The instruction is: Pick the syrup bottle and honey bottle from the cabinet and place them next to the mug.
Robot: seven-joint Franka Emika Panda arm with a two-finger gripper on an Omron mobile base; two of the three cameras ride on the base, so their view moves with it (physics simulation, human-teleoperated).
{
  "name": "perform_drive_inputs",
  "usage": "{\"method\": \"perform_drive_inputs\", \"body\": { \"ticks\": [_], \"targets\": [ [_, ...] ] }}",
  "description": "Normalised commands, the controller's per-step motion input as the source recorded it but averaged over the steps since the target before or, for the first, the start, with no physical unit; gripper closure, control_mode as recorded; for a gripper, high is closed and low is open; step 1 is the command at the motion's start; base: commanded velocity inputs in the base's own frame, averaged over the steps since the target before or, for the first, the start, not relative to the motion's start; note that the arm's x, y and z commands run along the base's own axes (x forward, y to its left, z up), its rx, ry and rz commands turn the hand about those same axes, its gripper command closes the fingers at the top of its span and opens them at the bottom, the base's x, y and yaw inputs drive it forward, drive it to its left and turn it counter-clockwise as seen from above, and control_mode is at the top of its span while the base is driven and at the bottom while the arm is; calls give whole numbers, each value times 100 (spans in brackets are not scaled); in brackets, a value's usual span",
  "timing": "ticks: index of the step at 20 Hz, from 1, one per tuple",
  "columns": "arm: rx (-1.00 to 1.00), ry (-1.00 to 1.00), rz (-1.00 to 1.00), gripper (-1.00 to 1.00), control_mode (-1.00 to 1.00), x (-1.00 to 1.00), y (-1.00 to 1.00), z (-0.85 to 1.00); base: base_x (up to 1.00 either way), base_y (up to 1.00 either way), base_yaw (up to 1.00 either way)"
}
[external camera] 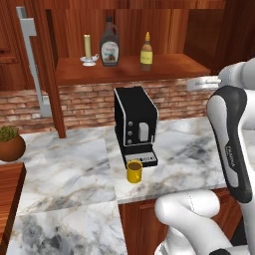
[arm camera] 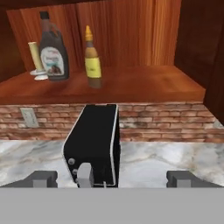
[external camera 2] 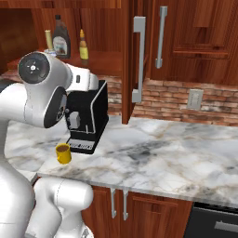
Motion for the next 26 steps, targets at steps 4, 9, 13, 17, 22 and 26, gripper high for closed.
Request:
{"method": "perform_drive_inputs", "body": {
  "ticks": [4, 9, 13, 17, 22, 26],
  "targets": [
    [2, 0, 0, -100, -100, 1, 4, 33, 0, 0, 0],
    [-13, 21, -2, -100, -100, 24, 20, 22, 0, 0, 0],
    [-2, 16, 0, -100, -100, 27, 1, 7, 0, 0, 0],
    [6, 0, 5, -100, -100, 35, -48, 0, 0, 0, 0],
    [6, -2, 0, -100, -100, 43, -6, -4, 0, 0, 0],
    [0, -11, 1, -100, -100, 37, 42, 1, 0, 0, 0]
  ]
}}
